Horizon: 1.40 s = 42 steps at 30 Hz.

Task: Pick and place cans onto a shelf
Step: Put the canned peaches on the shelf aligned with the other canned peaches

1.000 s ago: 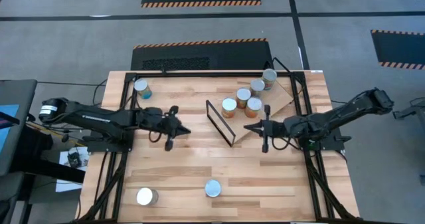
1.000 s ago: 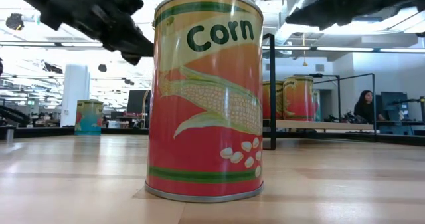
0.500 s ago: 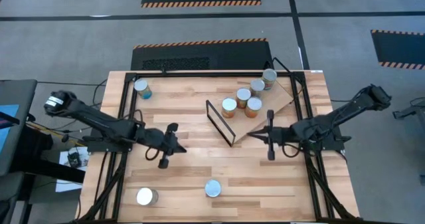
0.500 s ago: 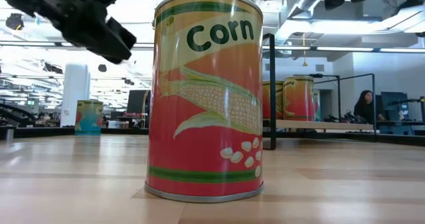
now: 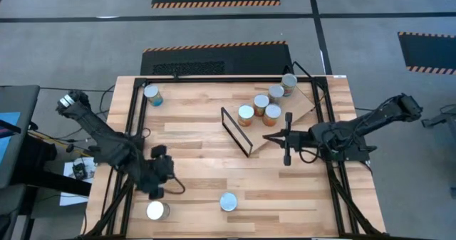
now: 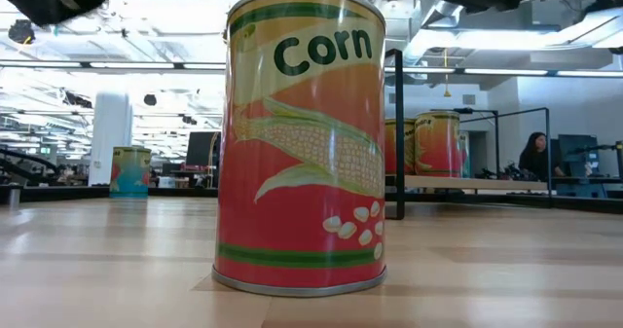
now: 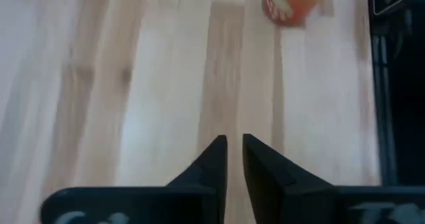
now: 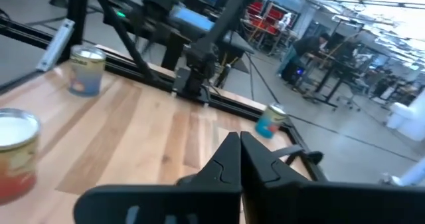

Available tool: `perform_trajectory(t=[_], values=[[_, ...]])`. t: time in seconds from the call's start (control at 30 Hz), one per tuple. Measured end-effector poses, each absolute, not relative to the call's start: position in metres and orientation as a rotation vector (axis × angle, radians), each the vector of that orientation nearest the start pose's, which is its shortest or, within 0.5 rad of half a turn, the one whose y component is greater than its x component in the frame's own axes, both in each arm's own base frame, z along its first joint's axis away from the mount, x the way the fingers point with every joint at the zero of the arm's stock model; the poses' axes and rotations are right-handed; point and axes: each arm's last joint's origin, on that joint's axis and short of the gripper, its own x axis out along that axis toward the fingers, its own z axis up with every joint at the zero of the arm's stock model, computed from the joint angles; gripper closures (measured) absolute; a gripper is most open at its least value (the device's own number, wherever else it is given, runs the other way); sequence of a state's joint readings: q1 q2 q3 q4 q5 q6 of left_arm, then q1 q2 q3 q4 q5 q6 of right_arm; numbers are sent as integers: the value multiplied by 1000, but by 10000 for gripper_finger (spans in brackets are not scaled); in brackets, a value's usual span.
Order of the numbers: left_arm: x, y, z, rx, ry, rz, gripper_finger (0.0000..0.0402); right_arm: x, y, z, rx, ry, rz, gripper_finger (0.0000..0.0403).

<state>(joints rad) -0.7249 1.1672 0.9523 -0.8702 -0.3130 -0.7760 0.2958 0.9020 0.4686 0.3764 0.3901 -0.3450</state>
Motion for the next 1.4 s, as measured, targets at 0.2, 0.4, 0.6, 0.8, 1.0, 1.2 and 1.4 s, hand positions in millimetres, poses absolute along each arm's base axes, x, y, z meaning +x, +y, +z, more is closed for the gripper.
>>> perform_trajectory(t=[0.2,0.4,0.6,0.8,1.0,1.2,1.4], values=[[167,-177,278,-253,1264,118,340,195,39,257,-405,80,-124,392],[176,-226,278,-383,1377,157,322,196,32,256,-430,95,-146,391],[179,-262,264,-445,1400,179,299,198,24,256,-444,92,-115,391],[183,-274,241,-416,1494,203,266,199,17,256,-446,90,-109,391],[181,-270,233,-341,1529,276,258,199,14,256,-439,91,-113,391],[178,-265,232,-273,1529,319,354,199,14,256,-437,90,-113,391],[179,-263,233,-212,1482,311,399,199,14,256,-429,92,-111,391]])
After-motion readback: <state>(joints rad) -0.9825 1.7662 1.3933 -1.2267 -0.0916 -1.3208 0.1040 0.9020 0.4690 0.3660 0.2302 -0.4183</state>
